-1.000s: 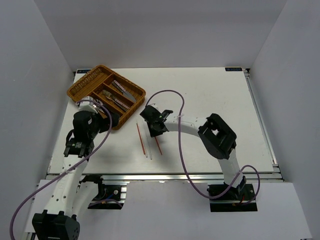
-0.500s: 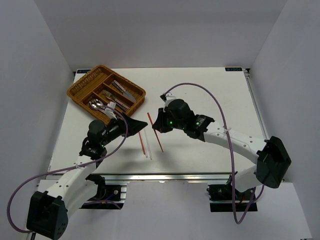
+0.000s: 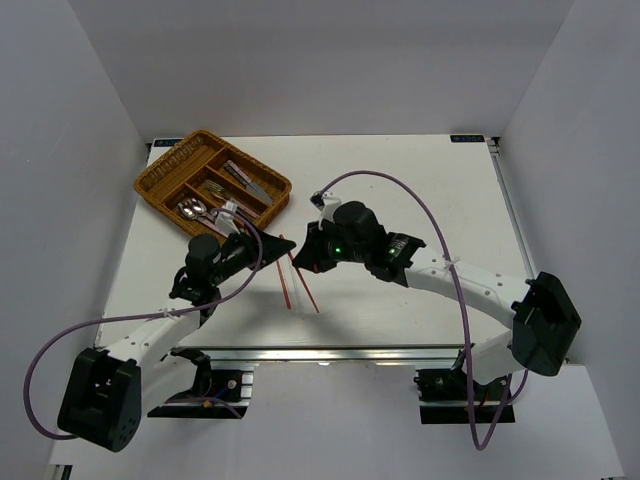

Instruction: Sort the eating utensils into containers

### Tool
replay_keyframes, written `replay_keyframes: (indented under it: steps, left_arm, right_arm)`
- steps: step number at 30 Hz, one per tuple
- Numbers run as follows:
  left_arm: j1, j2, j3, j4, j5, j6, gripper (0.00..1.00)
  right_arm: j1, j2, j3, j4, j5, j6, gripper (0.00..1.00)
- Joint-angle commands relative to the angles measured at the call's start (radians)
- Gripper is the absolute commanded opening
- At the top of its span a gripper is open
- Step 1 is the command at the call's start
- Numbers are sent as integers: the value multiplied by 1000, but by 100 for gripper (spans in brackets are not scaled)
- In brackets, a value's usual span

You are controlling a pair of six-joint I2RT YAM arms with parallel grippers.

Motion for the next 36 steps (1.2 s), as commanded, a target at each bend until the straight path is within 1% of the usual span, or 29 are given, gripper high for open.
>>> replay_keyframes:
  steps: [1, 2, 4, 5, 6, 8, 9, 10, 11, 12, 13, 14, 15, 17, 18, 20, 21, 22, 24, 25, 27, 28, 29, 30, 32, 33, 34, 35, 36]
  left_arm:
    - [-7, 3, 19, 86, -2, -16, 61]
    - [-7, 3, 22, 103, -1, -33, 46]
    - [-8, 10, 31, 120, 2, -42, 27]
    - [-8, 16, 51, 111, 2, -44, 3]
    - [-8, 16, 62, 99, -2, -42, 0]
    - [-8, 22, 100, 31, -40, -25, 0]
    - [-8, 24, 118, -10, -65, -12, 0]
    - [-8, 36, 143, -118, -91, 7, 0]
    - [-4, 47, 210, -185, -123, 62, 0]
    - [13, 58, 244, -252, -192, 85, 0]
    - [27, 70, 273, -347, -221, 99, 0]
    - [56, 94, 319, -383, -240, 101, 0]
    - [134, 107, 338, -417, -267, 87, 0]
    - [229, 140, 364, -493, -301, 15, 0]
    - [315, 153, 382, -498, -344, -17, 0]
    - [384, 205, 404, -455, -395, -120, 0]
    - [410, 229, 455, -454, -433, -148, 0]
    - [415, 260, 491, -460, -547, -203, 0]
    - [424, 355, 563, -460, -657, -254, 0]
    - [427, 387, 624, -468, -773, -328, 0]
    - [444, 476, 654, -407, -844, -411, 0]
    - [449, 504, 677, -358, -913, -494, 0]
    - [452, 530, 692, -357, -957, -548, 0]
    - [454, 582, 709, -339, -997, -653, 0]
    - [455, 630, 724, -324, -1118, -755, 0]
    - [455, 659, 743, -314, -1146, -793, 0]
    - [455, 730, 772, -349, -1160, -856, 0]
    - [455, 769, 866, -398, -1186, -887, 0]
    - [458, 806, 916, -446, -1199, -922, 0]
  right_arm:
    - [9, 17, 64, 55, -40, -3, 0]
    - [9, 25, 69, 55, -42, -4, 0]
    - [8, 40, 75, 55, -33, -6, 0]
    - [9, 43, 78, 55, -28, -7, 0]
    - [8, 43, 81, 55, -28, -9, 0]
    - [3, 39, 81, 55, -3, -13, 2]
    - [0, 29, 80, 52, 15, -13, 17]
    - [-6, 22, 73, 41, 21, -12, 29]
    - [-21, 13, 66, 38, 29, -7, 42]
    - [-32, -13, 37, 37, 38, 2, 57]
    - [-43, -29, 18, 38, 49, 4, 63]
    - [-69, -62, 2, 35, 52, 5, 66]
    - [-83, -81, -37, 28, 69, 7, 75]
    - [-135, -142, -78, 8, 90, 13, 78]
    - [-155, -165, -130, 6, 96, 17, 80]
    - [-208, -230, -178, 18, 87, 25, 82]
    - [-222, -250, -201, 21, 78, 20, 83]
    - [-232, -265, -230, 20, 76, 8, 83]
    - [-255, -303, -249, -5, 81, -12, 84]
    - [-259, -313, -262, -14, 84, -21, 84]
    - [-270, -342, -282, -29, 80, -47, 84]
    - [-275, -350, -292, -34, 80, -55, 84]
    - [-278, -365, -313, -35, 80, -59, 85]
    - [-279, -373, -327, -29, 70, -59, 86]
    - [-281, -379, -357, -22, 51, -59, 86]
    - [-279, -377, -365, -19, 25, -56, 86]
    - [-279, -374, -371, -14, 11, -55, 86]
    - [-279, -368, -379, -12, 0, -52, 86]
    - [-279, -365, -382, -11, -25, -56, 86]
